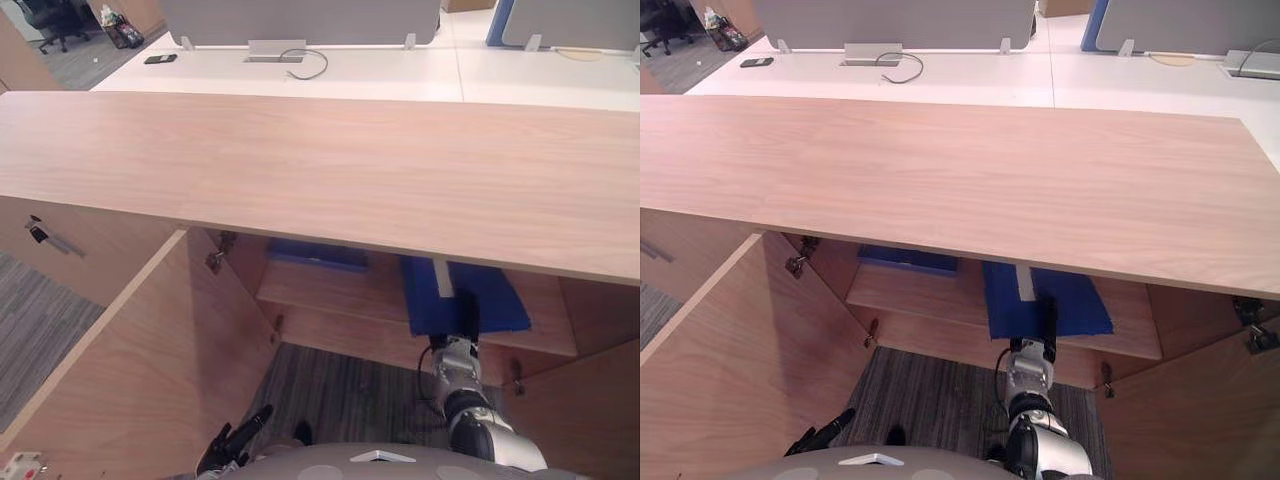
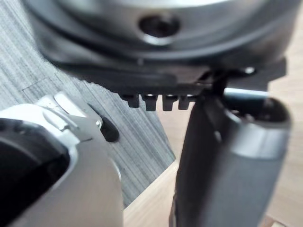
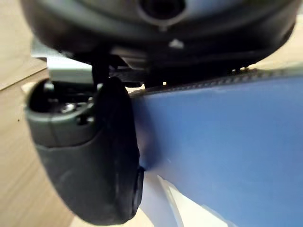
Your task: Walk over to the cabinet, pick up the folder, carry it to the office cabinet, place the folder inside the office cabinet, then close the office cabinet door
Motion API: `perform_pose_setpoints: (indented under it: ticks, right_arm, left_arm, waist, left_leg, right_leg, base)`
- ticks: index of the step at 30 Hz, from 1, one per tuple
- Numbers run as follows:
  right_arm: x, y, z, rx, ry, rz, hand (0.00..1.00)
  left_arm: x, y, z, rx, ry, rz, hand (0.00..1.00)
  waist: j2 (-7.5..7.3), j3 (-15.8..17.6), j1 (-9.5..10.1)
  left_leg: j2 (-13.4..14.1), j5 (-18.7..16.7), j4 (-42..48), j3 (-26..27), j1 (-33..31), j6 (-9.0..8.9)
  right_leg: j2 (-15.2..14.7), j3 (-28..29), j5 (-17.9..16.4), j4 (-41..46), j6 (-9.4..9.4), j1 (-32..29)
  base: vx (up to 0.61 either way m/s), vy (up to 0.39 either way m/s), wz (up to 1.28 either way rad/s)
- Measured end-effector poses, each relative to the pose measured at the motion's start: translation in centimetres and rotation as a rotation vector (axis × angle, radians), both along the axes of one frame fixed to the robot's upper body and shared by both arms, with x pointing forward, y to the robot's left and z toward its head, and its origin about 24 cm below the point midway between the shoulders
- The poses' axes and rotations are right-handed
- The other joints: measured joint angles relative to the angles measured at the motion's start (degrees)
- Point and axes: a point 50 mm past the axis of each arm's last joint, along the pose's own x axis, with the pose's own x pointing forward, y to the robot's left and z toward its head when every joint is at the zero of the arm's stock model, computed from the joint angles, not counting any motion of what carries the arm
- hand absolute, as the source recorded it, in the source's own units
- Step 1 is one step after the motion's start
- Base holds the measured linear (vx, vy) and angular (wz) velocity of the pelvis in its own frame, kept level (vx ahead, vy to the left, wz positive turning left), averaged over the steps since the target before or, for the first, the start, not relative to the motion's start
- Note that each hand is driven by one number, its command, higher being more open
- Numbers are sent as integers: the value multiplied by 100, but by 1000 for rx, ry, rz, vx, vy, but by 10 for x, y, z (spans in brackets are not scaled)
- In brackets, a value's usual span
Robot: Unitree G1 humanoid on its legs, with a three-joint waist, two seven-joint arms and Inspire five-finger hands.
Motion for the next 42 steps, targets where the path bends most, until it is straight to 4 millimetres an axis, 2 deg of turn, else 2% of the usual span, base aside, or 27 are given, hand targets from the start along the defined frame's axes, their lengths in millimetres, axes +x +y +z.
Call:
perform_pose_setpoints:
  ticks: [1, 2, 3, 4, 7, 8, 10, 11, 13, 16, 22, 25, 31, 42]
  right_arm:
    - [13, 0, 13, 2, -50, -30, 0]
    - [17, 0, 17, 2, -65, -35, 0]
    - [34, 1, 32, 3, -126, -39, 0]
    - [53, 3, 52, -3, -197, -33, 0]
    - [77, -8, 87, -41, -286, -72, 0]
    - [80, -12, 93, -45, -297, -84, 0]
    - [98, -19, 121, -26, -362, -119, 0]
    - [102, -19, 128, -8, -377, -128, 0]
    - [115, -21, 153, 44, -429, -165, 0]
    - [127, -19, 175, 110, -461, -187, 0]
    - [138, -22, 204, 183, -490, -211, 0]
    - [143, -20, 219, 198, -508, -206, 0]
    - [149, -19, 245, 205, -535, -215, 0]
    - [145, -28, 257, 216, -550, -275, 0]
  left_arm:
    - [4, 0, 1, 5, -14, 3, 100]
    - [4, 0, 1, 6, -18, 3, 100]
    - [8, 2, 2, 14, -30, 3, 100]
    - [11, 3, 3, 26, -35, 14, 100]
    - [24, 3, 5, 25, -68, 30, 100]
    - [28, 3, 6, 25, -78, 34, 100]
    - [39, 3, 9, 28, -111, 76, 100]
    - [42, 3, 9, 29, -116, 85, 100]
    - [53, -1, 12, 21, -143, 116, 100]
    - [64, -4, 16, 24, -173, 144, 100]
    - [84, -8, 21, 22, -198, 194, 100]
    - [95, -9, 24, 28, -208, 197, 100]
    - [106, -9, 27, 13, -201, 241, 100]
    - [112, -3, 29, 16, -184, 327, 100]
  waist:
    - [-53, 16, 47]
    - [-69, 15, 76]
    - [-144, 35, 199]
    - [-152, 52, 212]
    - [-161, 119, 164]
    - [-169, 125, 173]
    - [-179, 226, 168]
    - [-168, 242, 163]
    - [-98, 291, 148]
    - [-62, 311, 166]
    - [68, 400, 186]
    - [121, 476, 185]
    - [174, 603, 167]
    - [187, 652, 170]
  left_leg:
    - [-33, -111, 286, 221, -204, 48]
    - [-39, -147, 368, 281, -257, 61]
    - [-61, -315, 694, 508, -470, 74]
    - [-20, -515, 1159, 627, -825, 91]
    - [137, -812, 2138, 958, -1511, 191]
    - [160, -869, 2348, 962, -1696, 215]
    - [196, -1076, 3056, 911, -2411, 285]
    - [198, -1117, 3208, 894, -2583, 296]
    - [207, -1227, 3691, 813, -3231, 357]
    - [241, -1283, 4081, 728, -3878, 369]
    - [228, -1476, 4910, 566, -4775, 438]
    - [232, -1633, 5439, 528, -5149, 484]
    - [302, -1991, 6224, 491, -5534, 471]
    - [231, -2128, 6712, 316, -5862, 458]
  right_leg:
    - [-166, -23, -192, 496, -8, -353]
    - [-230, -74, -230, 623, -5, -445]
    - [-521, -371, -305, 1023, -30, -769]
    - [-643, -449, -315, 1332, -26, -1026]
    - [-818, -458, -530, 2034, -45, -1569]
    - [-864, -473, -581, 2208, -46, -1726]
    - [-1037, -423, -769, 2836, -78, -2387]
    - [-1078, -413, -804, 2977, -80, -2547]
    - [-1207, -401, -879, 3401, -131, -3122]
    - [-1340, -469, -927, 3712, -159, -3669]
    - [-1581, -433, -1101, 4473, -220, -4426]
    - [-1698, -302, -1272, 4993, -184, -4799]
    - [-1788, -65, -1589, 5722, -169, -5217]
    - [-1996, -83, -1847, 6268, -119, -5407]
  base:
    - [-108, 61, -30]
    - [-136, 80, -53]
    - [-127, 58, -54]
    - [-155, 59, -42]
    - [-132, 30, 16]
    - [-159, 49, 27]
    - [-188, 49, 22]
    - [-193, 49, 21]
    - [-177, 41, 22]
    - [-138, 27, 17]
    - [-107, 58, 16]
    - [-73, 80, 8]
    - [-87, 82, -1]
    - [-48, 36, 10]
